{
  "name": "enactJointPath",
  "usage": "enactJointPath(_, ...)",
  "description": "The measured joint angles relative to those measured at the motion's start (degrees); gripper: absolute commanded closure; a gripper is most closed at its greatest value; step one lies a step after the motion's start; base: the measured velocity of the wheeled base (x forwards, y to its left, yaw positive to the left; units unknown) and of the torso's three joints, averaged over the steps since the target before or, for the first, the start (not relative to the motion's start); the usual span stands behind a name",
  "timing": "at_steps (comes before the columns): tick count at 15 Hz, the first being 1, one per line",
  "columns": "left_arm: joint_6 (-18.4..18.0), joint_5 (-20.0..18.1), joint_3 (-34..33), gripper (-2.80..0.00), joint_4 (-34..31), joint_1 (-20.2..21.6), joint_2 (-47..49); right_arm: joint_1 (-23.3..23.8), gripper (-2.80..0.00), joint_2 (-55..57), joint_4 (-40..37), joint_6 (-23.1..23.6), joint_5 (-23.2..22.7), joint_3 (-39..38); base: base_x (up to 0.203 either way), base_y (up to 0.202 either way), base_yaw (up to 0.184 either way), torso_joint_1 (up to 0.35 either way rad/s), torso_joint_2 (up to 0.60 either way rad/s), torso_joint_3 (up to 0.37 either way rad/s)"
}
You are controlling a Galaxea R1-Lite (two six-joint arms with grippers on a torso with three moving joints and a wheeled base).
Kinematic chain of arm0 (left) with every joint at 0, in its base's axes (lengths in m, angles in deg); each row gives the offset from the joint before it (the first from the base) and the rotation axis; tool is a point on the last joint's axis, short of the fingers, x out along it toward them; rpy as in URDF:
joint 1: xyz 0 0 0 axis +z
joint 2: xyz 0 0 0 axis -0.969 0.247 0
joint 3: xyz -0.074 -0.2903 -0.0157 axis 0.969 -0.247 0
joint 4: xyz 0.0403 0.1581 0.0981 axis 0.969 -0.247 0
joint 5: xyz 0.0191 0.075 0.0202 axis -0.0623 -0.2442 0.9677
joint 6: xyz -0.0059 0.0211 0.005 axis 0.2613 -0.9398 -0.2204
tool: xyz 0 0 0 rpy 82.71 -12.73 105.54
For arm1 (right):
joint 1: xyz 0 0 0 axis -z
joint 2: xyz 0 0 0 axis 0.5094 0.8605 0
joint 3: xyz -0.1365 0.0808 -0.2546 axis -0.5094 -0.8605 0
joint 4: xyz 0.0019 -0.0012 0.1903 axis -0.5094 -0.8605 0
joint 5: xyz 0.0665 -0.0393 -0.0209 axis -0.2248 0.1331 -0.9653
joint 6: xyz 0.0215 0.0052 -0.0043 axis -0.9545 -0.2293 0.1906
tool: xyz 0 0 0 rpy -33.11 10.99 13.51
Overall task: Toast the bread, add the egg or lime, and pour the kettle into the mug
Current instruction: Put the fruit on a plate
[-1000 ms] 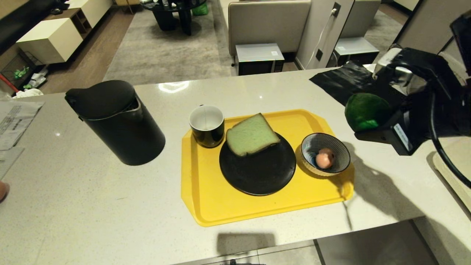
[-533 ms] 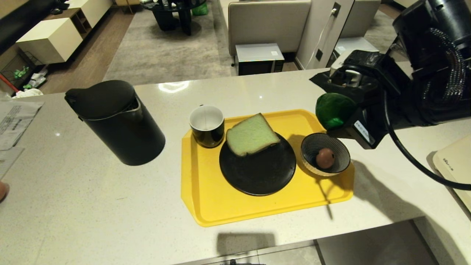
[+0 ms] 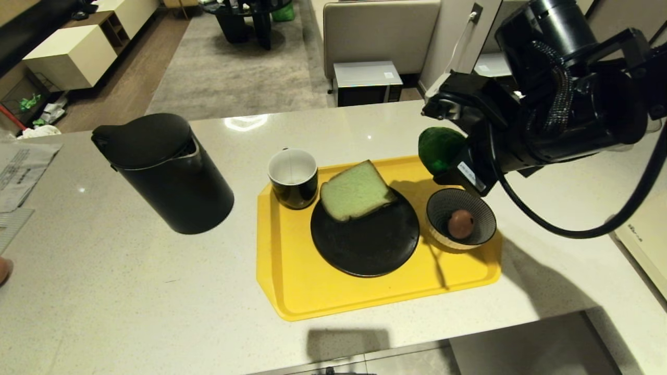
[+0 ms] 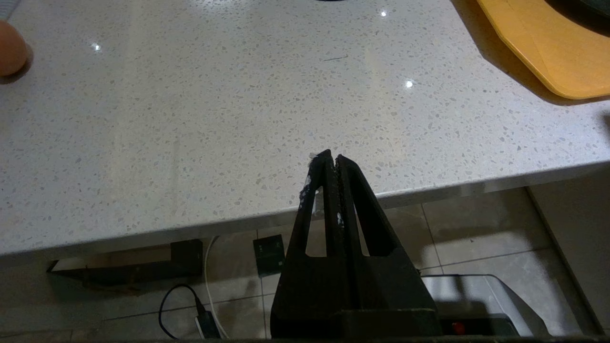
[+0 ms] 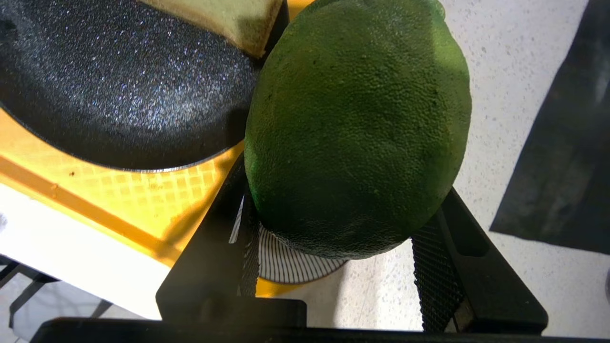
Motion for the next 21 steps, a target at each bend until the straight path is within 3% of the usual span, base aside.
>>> enactJointPath(4,0.0,0.0,0.0,0.0,0.0,0.0,0.0,-0.8,0.0,0.5,-5.6,1.6,-0.4,-0.4,0.0,0.0,0.0,0.0,0.0,0.0)
enactJointPath(8,0.0,0.0,0.0,0.0,0.0,0.0,0.0,-3.3,0.0,-1.8,-8.6,1.9,-0.5,-7.0,0.0,0.0,0.0,0.0,0.0,0.0)
enactJointPath(15,0.0,0.0,0.0,0.0,0.0,0.0,0.0,-12.6,0.0,-2.9,-7.2,-2.0,-0.1,-14.9,0.0,0.0,0.0,0.0,0.0,0.0)
enactJointPath(21,0.0,0.0,0.0,0.0,0.0,0.0,0.0,-15.4,0.0,0.7,-1.6,-2.4,2.5,-14.0,0.0,0.0,0.0,0.0,0.0,0.0)
